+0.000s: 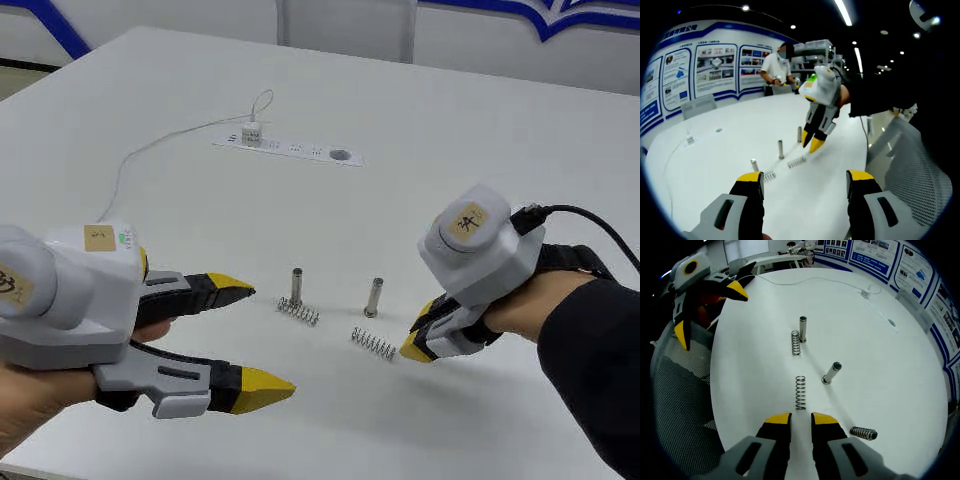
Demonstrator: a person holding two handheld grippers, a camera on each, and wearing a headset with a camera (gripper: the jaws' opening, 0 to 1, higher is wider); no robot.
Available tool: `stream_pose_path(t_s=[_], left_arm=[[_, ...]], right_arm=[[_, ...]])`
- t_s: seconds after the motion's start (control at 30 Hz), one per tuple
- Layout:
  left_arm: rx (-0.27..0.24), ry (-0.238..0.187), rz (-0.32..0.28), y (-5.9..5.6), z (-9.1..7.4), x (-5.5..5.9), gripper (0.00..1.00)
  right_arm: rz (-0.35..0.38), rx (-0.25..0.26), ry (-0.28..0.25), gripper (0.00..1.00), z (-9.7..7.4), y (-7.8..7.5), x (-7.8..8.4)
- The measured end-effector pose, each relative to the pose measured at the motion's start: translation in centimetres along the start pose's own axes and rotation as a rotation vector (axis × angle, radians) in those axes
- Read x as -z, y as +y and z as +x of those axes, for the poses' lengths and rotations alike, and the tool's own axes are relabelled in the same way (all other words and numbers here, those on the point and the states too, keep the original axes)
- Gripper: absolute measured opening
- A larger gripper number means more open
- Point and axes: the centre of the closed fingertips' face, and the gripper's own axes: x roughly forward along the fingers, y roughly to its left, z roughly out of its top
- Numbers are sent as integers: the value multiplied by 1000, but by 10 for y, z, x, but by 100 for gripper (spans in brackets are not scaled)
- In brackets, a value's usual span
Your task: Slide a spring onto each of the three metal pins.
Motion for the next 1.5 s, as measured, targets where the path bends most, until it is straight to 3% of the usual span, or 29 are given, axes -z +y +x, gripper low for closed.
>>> stream_pose_path(t_s=[0.73,1.5], left_arm=[[-1,10,-5,1,3,3,68],[10,18,5,0,8,3,67]], right_arm=[[-17,-28,33,14,26,0,0],[-21,-31,55,11,31,-1,1]])
